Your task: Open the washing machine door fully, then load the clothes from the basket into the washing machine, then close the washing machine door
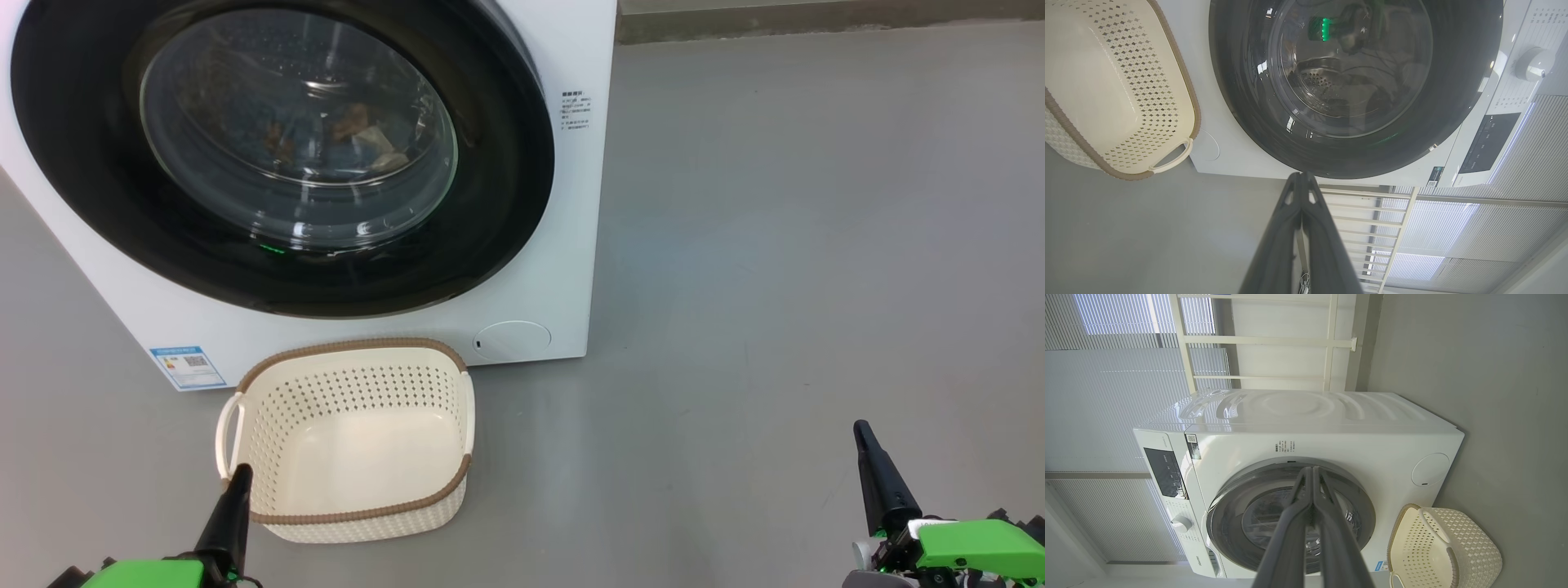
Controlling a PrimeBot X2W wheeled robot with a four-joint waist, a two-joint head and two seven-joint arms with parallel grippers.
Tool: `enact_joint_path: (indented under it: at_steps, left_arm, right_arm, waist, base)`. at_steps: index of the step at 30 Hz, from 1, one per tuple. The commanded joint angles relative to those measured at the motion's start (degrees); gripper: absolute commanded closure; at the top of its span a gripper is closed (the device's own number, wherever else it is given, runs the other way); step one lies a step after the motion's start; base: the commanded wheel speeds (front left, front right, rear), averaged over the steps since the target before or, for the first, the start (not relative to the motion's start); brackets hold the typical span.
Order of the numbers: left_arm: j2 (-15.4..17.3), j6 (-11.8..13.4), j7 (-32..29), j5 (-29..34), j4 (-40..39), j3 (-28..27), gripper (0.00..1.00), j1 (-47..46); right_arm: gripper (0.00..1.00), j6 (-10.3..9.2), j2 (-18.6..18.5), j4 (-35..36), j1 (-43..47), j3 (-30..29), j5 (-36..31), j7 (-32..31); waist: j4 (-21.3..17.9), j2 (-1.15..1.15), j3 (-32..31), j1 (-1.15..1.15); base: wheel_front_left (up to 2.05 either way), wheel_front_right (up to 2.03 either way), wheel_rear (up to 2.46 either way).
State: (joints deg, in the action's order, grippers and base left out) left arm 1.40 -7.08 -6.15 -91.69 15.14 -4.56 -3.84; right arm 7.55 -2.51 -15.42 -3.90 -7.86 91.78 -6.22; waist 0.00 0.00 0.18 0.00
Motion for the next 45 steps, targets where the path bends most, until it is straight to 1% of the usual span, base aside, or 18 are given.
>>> enact_joint_path:
  at_steps: [1, 45]
  left_arm:
    - [1.5, -0.4, -0.3, -0.5, -1.1, -1.9, 1.0, -2.3]
    - [1.5, -0.4, -0.3, -0.5, -1.1, -1.9, 1.0, -2.3]
  right_arm:
    - [1.0, -0.06, -0.4, 1.4, -2.3, 1.3, 0.4, -0.3]
    - [1.0, -0.06, -0.4, 1.4, -2.3, 1.3, 0.4, -0.3]
  waist:
    - [0.0, 0.0, 0.0, 0.0]
    - [0.0, 0.0, 0.0, 0.0]
  base:
    - [0.0, 0.0, 0.0]
    - [0.0, 0.0, 0.0]
